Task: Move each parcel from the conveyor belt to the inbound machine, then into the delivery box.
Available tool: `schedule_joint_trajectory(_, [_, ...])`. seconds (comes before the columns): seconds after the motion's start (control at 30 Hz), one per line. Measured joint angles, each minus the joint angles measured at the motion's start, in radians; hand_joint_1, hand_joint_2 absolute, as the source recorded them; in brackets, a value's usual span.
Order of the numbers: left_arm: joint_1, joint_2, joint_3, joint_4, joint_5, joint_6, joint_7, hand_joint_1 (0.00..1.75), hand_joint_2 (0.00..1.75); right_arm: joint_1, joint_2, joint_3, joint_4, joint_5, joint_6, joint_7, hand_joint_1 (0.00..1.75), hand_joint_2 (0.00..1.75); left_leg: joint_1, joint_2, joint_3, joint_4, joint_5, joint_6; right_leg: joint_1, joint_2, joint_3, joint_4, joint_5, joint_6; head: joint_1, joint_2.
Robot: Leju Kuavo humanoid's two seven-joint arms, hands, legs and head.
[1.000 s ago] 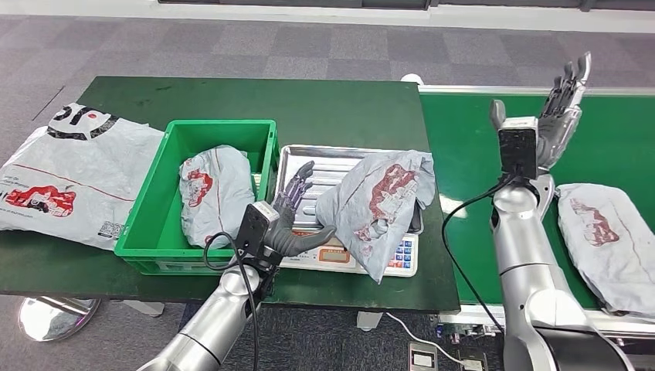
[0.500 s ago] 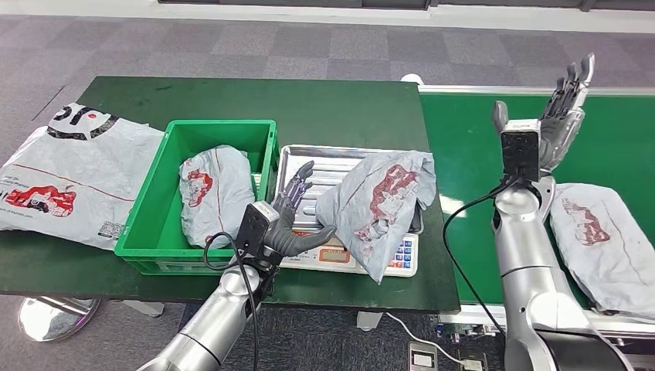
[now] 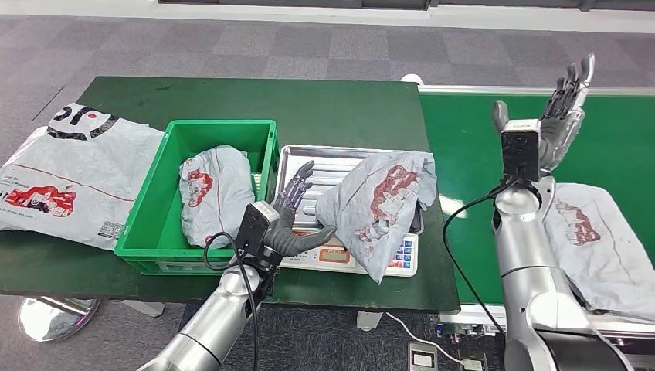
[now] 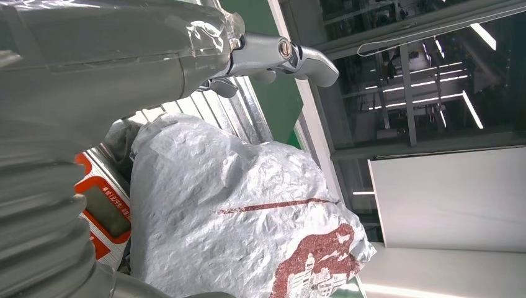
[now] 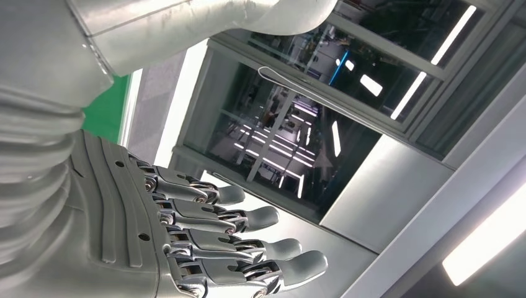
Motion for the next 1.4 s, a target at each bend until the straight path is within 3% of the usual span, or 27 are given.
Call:
schedule_joint_trajectory(0.13, [0.000, 0.000, 0.000, 0.000, -0.002, 0.003, 0.000, 0.00, 1.75, 0.001, 0.000, 0.000, 0.000, -0.006, 0.006, 0.006, 0.00, 1.75, 0.000, 0.000, 0.000, 0.000, 0.000, 0.000, 0.000, 0.000, 0.000, 0.000, 0.000, 0.000, 0.000, 0.000])
schedule_joint_trajectory(0.2, [0.004, -0.002, 0.000, -0.017, -0.012, 0.031, 0.000, 0.00, 1.75, 0.038, 0.000, -0.002, -0.002, -0.057, 0.069, 0.055, 0.00, 1.75, 0.001, 0.000, 0.001, 0.000, -0.001, 0.000, 0.001, -0.001, 0.000, -0.001, -0.001, 0.000, 0.000, 0.000])
schedule_joint_trajectory(0.27, [0.007, -0.011, -0.002, -0.063, -0.018, 0.085, -0.001, 0.00, 1.75, 0.132, 0.003, -0.018, -0.005, -0.158, 0.190, 0.087, 0.00, 1.75, 0.005, -0.006, 0.003, 0.000, -0.003, 0.000, 0.005, -0.006, 0.007, -0.004, -0.005, 0.000, 0.000, 0.000])
schedule_joint_trajectory(0.33, [0.002, -0.024, -0.004, -0.107, -0.015, 0.121, -0.002, 0.00, 1.75, 0.256, 0.012, -0.043, -0.002, -0.228, 0.267, 0.049, 0.00, 1.75, 0.007, -0.015, 0.005, 0.000, -0.005, 0.000, 0.007, -0.016, 0.014, -0.005, -0.008, 0.001, 0.001, 0.000])
schedule_joint_trajectory(0.4, [-0.001, -0.031, -0.004, -0.131, -0.014, 0.131, -0.003, 0.00, 1.75, 0.359, 0.022, -0.056, 0.003, -0.244, 0.284, 0.014, 0.00, 1.75, 0.005, -0.019, 0.003, 0.000, -0.005, 0.000, 0.005, -0.019, 0.012, -0.004, -0.009, 0.001, 0.001, 0.000])
schedule_joint_trajectory(0.5, [0.000, -0.037, -0.008, -0.154, -0.013, 0.135, -0.002, 0.00, 1.75, 0.427, 0.029, -0.069, 0.006, -0.250, 0.289, 0.002, 0.00, 1.75, 0.003, -0.013, 0.002, 0.000, -0.007, 0.000, 0.003, -0.012, 0.008, -0.002, -0.009, 0.001, 0.001, 0.000])
schedule_joint_trajectory(1.13, [-0.002, -0.039, -0.014, -0.174, 0.012, 0.117, -0.002, 0.00, 1.75, 0.503, 0.034, -0.090, -0.123, -0.249, 0.186, -0.001, 0.00, 1.75, 0.002, -0.006, 0.002, 0.000, -0.008, 0.000, 0.002, -0.007, 0.006, -0.003, -0.009, 0.001, 0.001, 0.000])
schedule_joint_trajectory(1.33, [-0.064, -0.047, -0.057, -0.037, -0.197, 0.210, 0.006, 0.00, 1.75, 0.489, 0.034, -0.090, -0.101, -0.275, 0.191, -0.001, 0.00, 1.75, 0.002, -0.005, 0.002, 0.000, -0.008, 0.000, 0.002, -0.007, 0.006, -0.003, -0.009, 0.001, 0.001, 0.000])
schedule_joint_trajectory(1.4, [-0.090, -0.060, -0.089, 0.022, -0.262, 0.202, 0.021, 0.00, 1.75, 0.485, 0.034, -0.090, -0.092, -0.274, 0.199, -0.001, 0.00, 1.75, 0.002, -0.005, 0.002, 0.000, -0.008, 0.001, 0.001, -0.007, 0.006, -0.003, -0.008, 0.002, 0.001, 0.000])
